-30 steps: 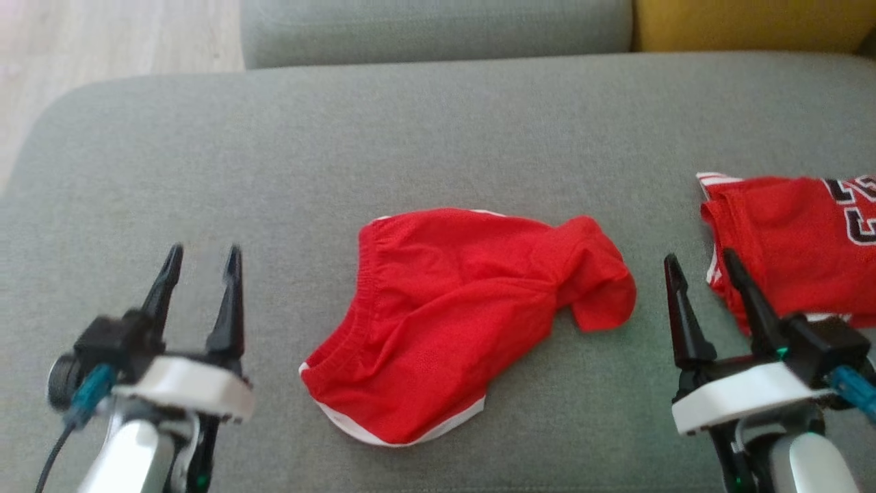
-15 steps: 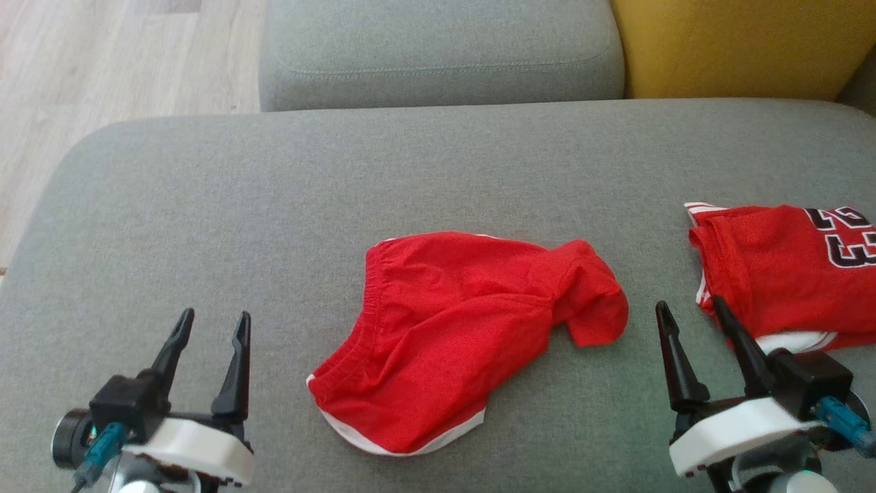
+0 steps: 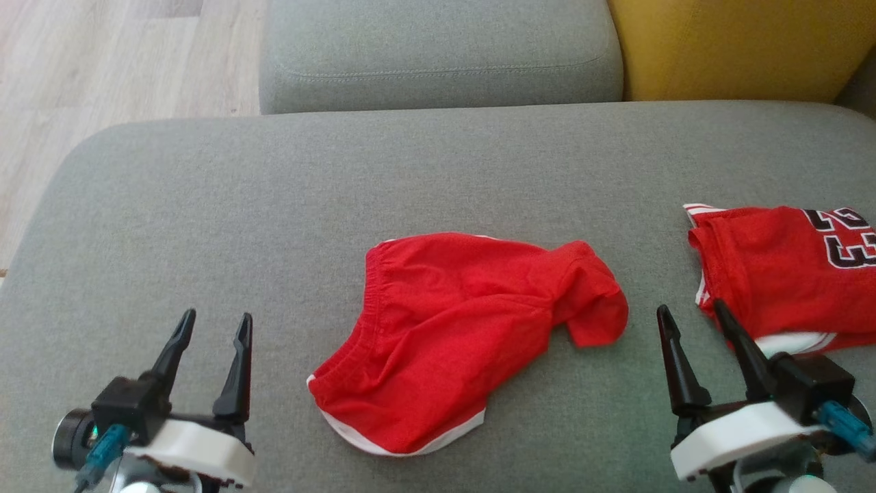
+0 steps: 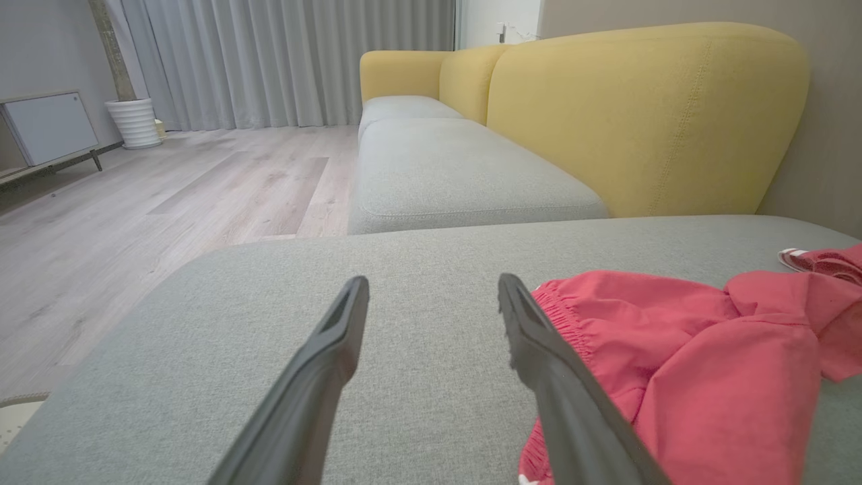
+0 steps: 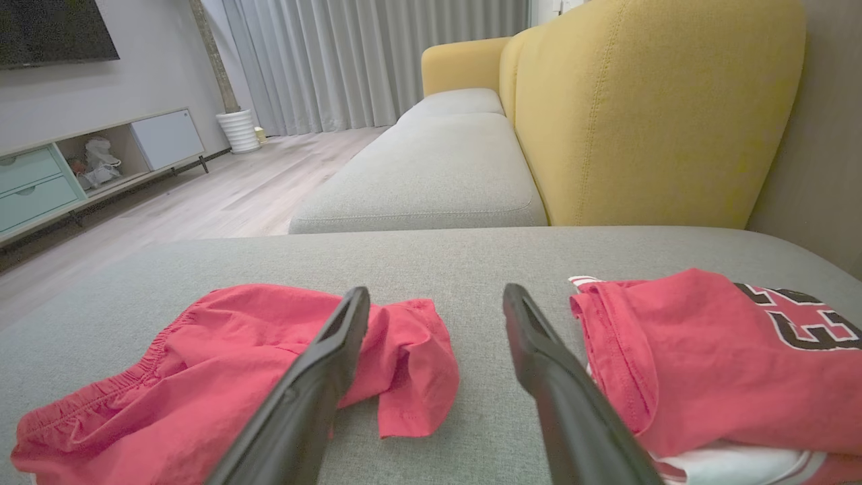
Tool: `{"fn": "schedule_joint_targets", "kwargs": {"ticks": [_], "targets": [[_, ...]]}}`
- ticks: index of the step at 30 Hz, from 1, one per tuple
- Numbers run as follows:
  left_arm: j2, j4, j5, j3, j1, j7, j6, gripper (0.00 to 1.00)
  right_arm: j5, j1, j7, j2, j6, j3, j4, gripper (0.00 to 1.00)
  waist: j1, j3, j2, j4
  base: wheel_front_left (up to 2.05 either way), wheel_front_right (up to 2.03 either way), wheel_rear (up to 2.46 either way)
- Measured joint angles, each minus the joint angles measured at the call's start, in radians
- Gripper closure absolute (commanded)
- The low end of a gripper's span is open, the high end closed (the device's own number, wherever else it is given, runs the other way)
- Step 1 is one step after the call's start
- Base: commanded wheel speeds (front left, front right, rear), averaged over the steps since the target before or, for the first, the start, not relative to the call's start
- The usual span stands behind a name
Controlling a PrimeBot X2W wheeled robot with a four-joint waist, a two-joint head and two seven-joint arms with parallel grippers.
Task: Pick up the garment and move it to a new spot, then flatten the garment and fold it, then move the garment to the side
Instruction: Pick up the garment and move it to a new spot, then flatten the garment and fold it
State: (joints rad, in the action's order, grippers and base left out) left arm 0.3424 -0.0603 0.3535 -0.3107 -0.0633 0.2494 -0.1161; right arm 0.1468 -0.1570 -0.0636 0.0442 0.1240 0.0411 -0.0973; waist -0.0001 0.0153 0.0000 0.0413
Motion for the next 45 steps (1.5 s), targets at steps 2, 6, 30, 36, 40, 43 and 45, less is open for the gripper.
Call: {"fn": "schedule_joint_targets", "kwargs": {"ticks": [2, 6, 30, 36, 40, 43, 45], "targets": [[0.0, 0.0, 0.0, 0.0, 0.0, 0.0, -0.002, 0.0, 0.0, 0.0, 0.0, 0.0, 0.0, -0.001, -0.002, 0.0, 0.0, -0.001, 0.0, 0.0, 0.0, 0.0, 0.0], [0.0, 0.0, 0.0, 0.0, 0.0, 0.0, -0.004, 0.0, 0.0, 0.0, 0.0, 0.0, 0.0, -0.003, -0.004, 0.0, 0.0, -0.004, 0.0, 0.001, 0.0, 0.0, 0.0], [-0.018, -0.09, 0.022, -0.238, 0.082, -0.185, 0.195, 0.0, 0.003, 0.013, -0.006, 0.0, 0.0, 0.01, -0.008, 0.0, 0.0, -0.075, 0.0, -0.003, 0.0, 0.0, 0.0], [-0.019, -0.168, 0.035, -0.244, 0.137, -0.214, 0.205, 0.4, 0.006, 0.029, -0.003, 0.0, 0.0, 0.01, -0.005, 0.0, 0.0, -0.104, 0.0, -0.029, 0.0, 0.0, 0.0], [-0.018, -0.19, 0.037, -0.255, 0.156, -0.221, 0.206, 1.0, 0.012, 0.029, 0.003, 0.0, 0.0, 0.007, 0.002, 0.0, 0.0001, -0.116, 0.0, -0.04, 0.0, 0.0, 0.0], [-0.017, -0.204, 0.037, -0.26, 0.16, -0.222, 0.213, 1.0, 0.014, 0.03, 0.006, 0.0, 0.0, 0.004, 0.004, 0.0, 0.0001, -0.12, 0.0, -0.043, 0.0, 0.0, 0.0], [-0.016, -0.204, 0.036, -0.261, 0.161, -0.221, 0.214, 1.0, 0.021, 0.03, 0.012, 0.0, 0.0, 0.002, 0.007, 0.0, 0.0001, -0.121, 0.0, -0.041, 0.0, 0.0, 0.0]]}}
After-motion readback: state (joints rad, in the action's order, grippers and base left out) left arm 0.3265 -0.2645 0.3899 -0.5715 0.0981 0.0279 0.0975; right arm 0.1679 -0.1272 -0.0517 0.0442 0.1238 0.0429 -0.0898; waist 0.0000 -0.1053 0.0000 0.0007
